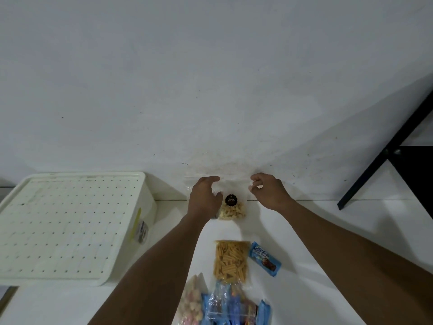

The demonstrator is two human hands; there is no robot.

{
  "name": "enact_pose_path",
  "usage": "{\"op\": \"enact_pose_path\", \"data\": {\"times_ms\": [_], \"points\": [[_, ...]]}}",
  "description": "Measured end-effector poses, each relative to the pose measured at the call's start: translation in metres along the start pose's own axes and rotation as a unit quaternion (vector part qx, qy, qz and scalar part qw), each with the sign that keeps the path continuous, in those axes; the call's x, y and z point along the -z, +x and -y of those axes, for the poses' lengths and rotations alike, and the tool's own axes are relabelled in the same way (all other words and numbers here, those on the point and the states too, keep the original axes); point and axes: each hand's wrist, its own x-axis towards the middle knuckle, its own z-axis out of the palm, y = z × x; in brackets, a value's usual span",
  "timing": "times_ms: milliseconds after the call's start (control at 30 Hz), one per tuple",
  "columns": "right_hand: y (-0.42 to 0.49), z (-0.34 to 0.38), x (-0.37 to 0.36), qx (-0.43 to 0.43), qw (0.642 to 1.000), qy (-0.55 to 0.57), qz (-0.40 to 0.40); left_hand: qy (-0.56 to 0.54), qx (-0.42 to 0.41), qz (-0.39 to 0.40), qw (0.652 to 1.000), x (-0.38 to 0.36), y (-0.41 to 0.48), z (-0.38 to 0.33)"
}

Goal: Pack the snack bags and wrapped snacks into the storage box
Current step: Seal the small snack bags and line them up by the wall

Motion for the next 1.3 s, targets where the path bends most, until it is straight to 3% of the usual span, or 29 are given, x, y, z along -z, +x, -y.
{"op": "enact_pose_path", "data": {"times_ms": [300, 633, 933, 1200, 1300], "points": [[-0.068, 0.008, -0.004, -0.048, 0.997, -0.025, 0.062, 0.045, -0.022, 0.085, 0.995, 0.017, -0.063, -0.003], [-0.173, -0.024, -0.074, -0.096, 0.985, -0.090, 0.115, 0.094, 0.025, 0.229, 0.968, 0.001, -0.171, 0.062], [-0.216, -0.038, -0.106, -0.181, 0.970, -0.099, 0.127, 0.058, 0.051, 0.233, 0.969, -0.012, -0.207, 0.079], [-0.215, -0.028, -0.098, -0.196, 0.978, 0.018, 0.075, -0.015, 0.077, 0.178, 0.981, -0.006, -0.213, 0.077], [-0.209, -0.018, -0.084, -0.211, 0.973, 0.076, 0.052, -0.117, 0.148, 0.168, 0.968, 0.010, -0.201, 0.067]]}}
